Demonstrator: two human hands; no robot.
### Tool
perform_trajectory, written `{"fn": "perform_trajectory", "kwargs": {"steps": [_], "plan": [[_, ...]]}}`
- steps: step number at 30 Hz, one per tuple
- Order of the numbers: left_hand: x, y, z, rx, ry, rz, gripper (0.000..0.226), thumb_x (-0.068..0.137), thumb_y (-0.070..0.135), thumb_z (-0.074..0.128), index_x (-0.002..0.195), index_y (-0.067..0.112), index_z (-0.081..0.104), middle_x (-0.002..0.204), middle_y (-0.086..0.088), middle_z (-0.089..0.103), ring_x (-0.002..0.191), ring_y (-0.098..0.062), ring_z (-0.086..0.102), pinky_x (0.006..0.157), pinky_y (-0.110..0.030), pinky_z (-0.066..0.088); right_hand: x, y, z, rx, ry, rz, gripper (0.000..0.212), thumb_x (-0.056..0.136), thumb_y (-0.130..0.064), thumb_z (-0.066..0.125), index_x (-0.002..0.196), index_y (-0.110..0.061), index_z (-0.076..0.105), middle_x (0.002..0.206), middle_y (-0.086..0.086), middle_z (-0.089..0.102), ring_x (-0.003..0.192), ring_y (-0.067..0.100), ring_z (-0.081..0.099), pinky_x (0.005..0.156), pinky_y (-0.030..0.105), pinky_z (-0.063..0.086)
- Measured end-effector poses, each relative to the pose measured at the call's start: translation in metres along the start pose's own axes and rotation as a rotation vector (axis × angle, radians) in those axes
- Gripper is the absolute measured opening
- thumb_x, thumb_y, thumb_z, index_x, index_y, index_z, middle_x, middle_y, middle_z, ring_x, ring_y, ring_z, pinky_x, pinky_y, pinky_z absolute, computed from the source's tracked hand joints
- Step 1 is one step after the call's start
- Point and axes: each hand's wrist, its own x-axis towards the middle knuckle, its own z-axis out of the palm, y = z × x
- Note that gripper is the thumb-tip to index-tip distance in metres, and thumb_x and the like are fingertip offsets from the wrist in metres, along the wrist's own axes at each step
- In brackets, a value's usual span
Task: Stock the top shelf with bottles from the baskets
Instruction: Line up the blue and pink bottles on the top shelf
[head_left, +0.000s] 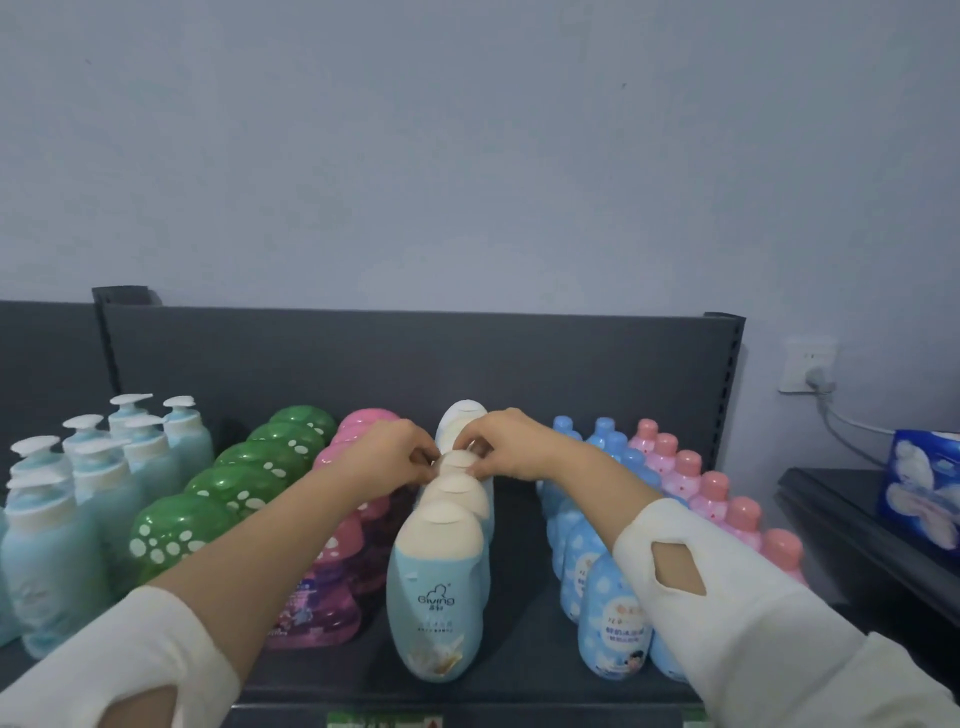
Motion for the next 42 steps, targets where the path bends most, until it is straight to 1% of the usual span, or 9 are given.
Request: {"fn": "perform_trajectory", "kwargs": {"steps": [5,10,15,18,24,29,35,38,42], "plan": [[0.001,0.004,-0.002,0.015,0.035,0.023,0.023,0.083,0.022,0.066,0.105,0.018,0.071,0.097,0.001,0.072,0.083,-0.009,0.061,0.053,-0.002,0.034,0.003,0.002,-0.002,-0.05,-0.013,0.022,0.033,0.083,-0.022,0.069,0.116,-0.019,0.065,0.098,0.0,0.062,0.087,0.011,0.051,0.078,0.023,0.042],[0.001,0.0,0.003,-0.043,0.005,0.021,0.024,0.085,0.018,0.065,0.108,0.013,0.07,0.101,-0.002,0.072,0.093,-0.016,0.066,0.056,-0.003,0.034,0.004,-0.001,-0.005,-0.049,-0.04,0.037,0.032,0.083,-0.021,0.07,0.114,-0.02,0.065,0.095,-0.003,0.059,0.088,0.012,0.052,0.079,0.024,0.042],[0.001,-0.001,0.005,-0.072,0.004,0.03,0.023,0.085,0.015,0.065,0.106,0.011,0.071,0.1,-0.006,0.072,0.094,-0.021,0.066,0.078,-0.026,0.05,0.003,-0.002,-0.006,-0.052,-0.047,0.051,0.033,0.082,-0.022,0.071,0.114,-0.019,0.065,0.094,-0.001,0.059,0.086,0.016,0.056,0.077,0.024,0.045],[0.001,-0.003,0.008,-0.094,0.001,0.033,0.023,0.084,0.011,0.064,0.106,0.009,0.071,0.099,-0.008,0.072,0.094,-0.024,0.066,0.084,-0.035,0.051,-0.001,-0.002,-0.006,-0.014,-0.045,0.072,0.032,0.083,-0.02,0.07,0.115,-0.019,0.065,0.096,-0.002,0.059,0.089,0.016,0.056,0.081,0.026,0.047],[0.001,-0.001,0.007,-0.053,-0.014,0.042,0.024,0.086,0.011,0.062,0.108,0.009,0.069,0.103,-0.007,0.071,0.096,-0.023,0.065,0.084,-0.032,0.051,-0.008,-0.001,-0.003,0.076,-0.009,0.101,0.035,0.085,-0.018,0.068,0.12,-0.019,0.062,0.099,0.001,0.059,0.086,0.015,0.057,0.074,0.02,0.048],[-0.004,-0.004,-0.002,-0.046,0.026,0.071,0.026,0.086,0.02,0.065,0.111,0.011,0.068,0.104,-0.002,0.07,0.096,-0.017,0.063,0.073,-0.017,0.039,-0.012,-0.002,-0.004,0.05,0.036,0.107,0.046,0.086,-0.026,0.068,0.13,-0.021,0.055,0.109,0.0,0.06,0.093,0.012,0.053,0.087,0.023,0.044],[-0.023,0.0,-0.01,-0.21,0.052,0.104,0.02,0.087,0.023,0.064,0.101,0.009,0.072,0.075,0.011,0.062,0.074,-0.012,0.061,0.07,-0.02,0.046,-0.026,-0.013,-0.008,-0.004,0.189,0.078,0.023,0.087,-0.033,0.064,0.108,-0.023,0.066,0.089,-0.011,0.057,0.086,0.008,0.054,0.085,0.032,0.05],[-0.035,0.005,-0.008,-0.26,-0.018,0.089,0.023,0.088,0.026,0.064,0.104,0.011,0.069,0.085,0.002,0.069,0.082,-0.016,0.065,0.064,-0.007,0.046,-0.038,-0.019,-0.003,0.077,0.163,0.093,0.02,0.087,-0.034,0.065,0.102,-0.022,0.068,0.08,-0.012,0.06,0.076,0.003,0.053,0.077,0.026,0.05],[-0.043,0.007,-0.006,-0.16,-0.045,0.064,0.026,0.089,0.024,0.062,0.111,0.012,0.068,0.094,-0.005,0.072,0.073,-0.011,0.061,0.053,-0.003,0.04,-0.047,-0.025,0.006,0.249,0.106,0.149,0.027,0.084,-0.025,0.071,0.107,-0.013,0.068,0.089,0.006,0.07,0.077,0.016,0.063,0.077,0.035,0.058]]}}
